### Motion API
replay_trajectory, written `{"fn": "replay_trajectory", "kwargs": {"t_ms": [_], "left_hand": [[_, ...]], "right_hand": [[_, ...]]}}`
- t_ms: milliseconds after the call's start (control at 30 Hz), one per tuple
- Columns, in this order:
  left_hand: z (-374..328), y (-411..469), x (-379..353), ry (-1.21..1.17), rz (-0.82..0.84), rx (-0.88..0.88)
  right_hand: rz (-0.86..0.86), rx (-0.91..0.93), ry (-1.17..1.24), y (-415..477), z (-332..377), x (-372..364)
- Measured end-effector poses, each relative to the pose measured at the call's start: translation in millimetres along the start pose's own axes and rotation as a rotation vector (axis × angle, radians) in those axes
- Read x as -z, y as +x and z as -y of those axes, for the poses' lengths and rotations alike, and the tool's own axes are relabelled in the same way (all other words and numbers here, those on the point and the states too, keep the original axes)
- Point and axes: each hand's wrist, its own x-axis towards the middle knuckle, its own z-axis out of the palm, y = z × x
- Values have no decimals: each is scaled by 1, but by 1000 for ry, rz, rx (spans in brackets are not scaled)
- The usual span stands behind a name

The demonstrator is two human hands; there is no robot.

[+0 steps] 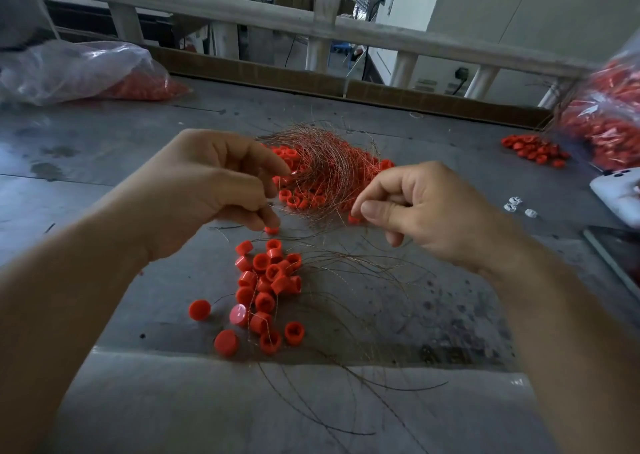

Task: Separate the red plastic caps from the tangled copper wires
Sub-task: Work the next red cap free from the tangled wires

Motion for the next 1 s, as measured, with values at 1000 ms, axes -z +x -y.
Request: {"fn": "replay_trajectory", "kwargs": {"t_ms": [1000], "left_hand": [[22, 11, -7, 523, 305, -39]], "right_hand": [[258, -303, -286, 1, -23, 25]]}}
